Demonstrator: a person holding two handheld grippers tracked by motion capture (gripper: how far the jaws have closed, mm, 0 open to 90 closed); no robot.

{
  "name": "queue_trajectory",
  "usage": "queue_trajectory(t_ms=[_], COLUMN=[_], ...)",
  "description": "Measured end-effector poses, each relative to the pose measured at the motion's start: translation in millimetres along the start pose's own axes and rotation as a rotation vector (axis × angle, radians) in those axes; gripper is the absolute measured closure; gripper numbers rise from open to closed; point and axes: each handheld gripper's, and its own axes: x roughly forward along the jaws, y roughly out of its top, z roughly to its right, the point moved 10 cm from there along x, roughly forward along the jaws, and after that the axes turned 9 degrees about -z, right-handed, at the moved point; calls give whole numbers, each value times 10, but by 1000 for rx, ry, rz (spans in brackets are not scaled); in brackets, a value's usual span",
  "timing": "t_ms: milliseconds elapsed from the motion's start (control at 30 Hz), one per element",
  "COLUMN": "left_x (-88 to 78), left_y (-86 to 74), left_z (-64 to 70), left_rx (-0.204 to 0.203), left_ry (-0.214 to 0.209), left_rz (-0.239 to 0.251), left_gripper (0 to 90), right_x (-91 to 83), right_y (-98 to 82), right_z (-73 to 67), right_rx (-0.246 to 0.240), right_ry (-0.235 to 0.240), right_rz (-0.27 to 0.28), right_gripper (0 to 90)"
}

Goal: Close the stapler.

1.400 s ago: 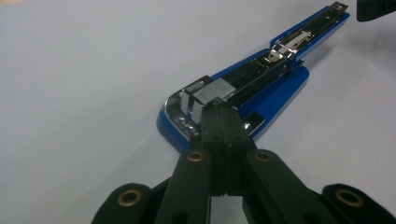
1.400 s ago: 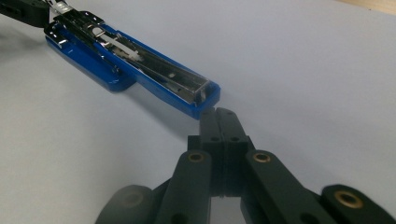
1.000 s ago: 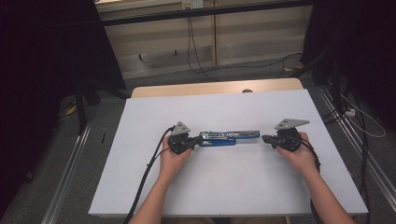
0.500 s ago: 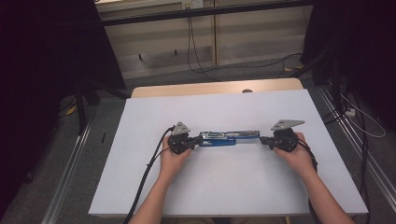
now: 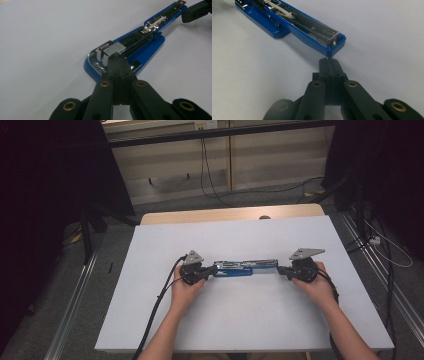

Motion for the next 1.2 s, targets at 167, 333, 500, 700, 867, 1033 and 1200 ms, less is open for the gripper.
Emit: queue_trajectory(t_ms=[167, 333, 500, 700, 867, 1033, 1200], left_x=[1, 2, 1, 0, -2, -15, -46], left_y=[1, 3, 1, 1, -1, 3, 10], left_z=[1, 3, 1, -1, -3, -9, -11], left_rx=[-1, -2, -1, 0, -2, -22, -27], left_ry=[2, 0, 1, 1, -1, -14, -20], left_rz=[1, 3, 1, 1, -1, 9, 13], left_gripper=[900, 900, 900, 900, 900, 900, 900], right_x=[-6, -17, -27, -43, -46, -46, -44], right_y=[19, 50, 69, 112, 147, 162, 154], right_z=[-9, -24, -31, -55, -100, -120, -124], right_rx=[-3, -6, -5, -5, -6, 1, 1], right_ry=[3, 8, 9, 22, 44, 60, 67], right_rz=[9, 23, 32, 58, 78, 90, 89], right_gripper=[900, 900, 900, 900, 900, 900, 900])
